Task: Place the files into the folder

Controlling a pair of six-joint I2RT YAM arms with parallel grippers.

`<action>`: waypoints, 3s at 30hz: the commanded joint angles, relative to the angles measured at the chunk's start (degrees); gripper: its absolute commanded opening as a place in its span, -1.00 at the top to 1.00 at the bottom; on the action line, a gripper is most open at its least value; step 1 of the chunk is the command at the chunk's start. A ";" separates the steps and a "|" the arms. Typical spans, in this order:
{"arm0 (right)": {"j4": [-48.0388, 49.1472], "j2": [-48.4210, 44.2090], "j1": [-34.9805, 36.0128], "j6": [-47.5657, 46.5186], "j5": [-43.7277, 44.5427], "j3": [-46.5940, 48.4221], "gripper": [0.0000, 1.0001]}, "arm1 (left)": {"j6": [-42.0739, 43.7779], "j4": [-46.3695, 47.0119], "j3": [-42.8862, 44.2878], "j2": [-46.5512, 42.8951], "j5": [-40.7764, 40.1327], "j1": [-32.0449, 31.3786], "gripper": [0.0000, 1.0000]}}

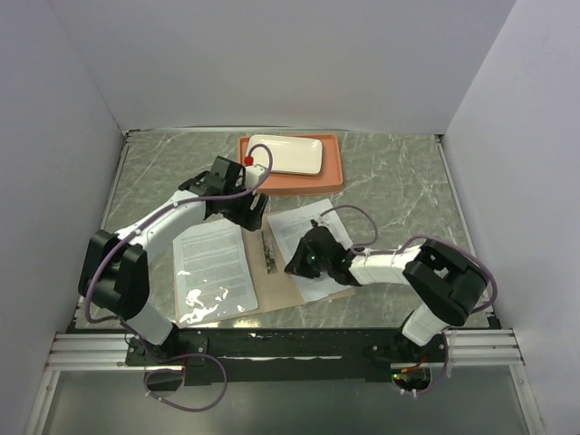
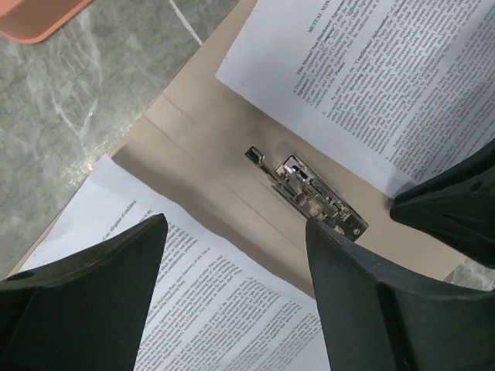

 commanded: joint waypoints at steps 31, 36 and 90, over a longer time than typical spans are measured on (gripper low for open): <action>-35.53 19.44 3.91 -18.82 12.84 41.61 0.12 | 2.48 5.34 9.19 11.17 9.35 13.36 -0.51; -38.78 22.52 3.91 -18.12 13.37 44.42 0.15 | 2.66 4.99 7.16 8.71 10.49 13.36 -0.51; -60.15 -2.43 -25.79 -7.40 22.96 18.24 -0.19 | 0.64 2.18 -2.77 0.18 12.52 -4.21 -0.44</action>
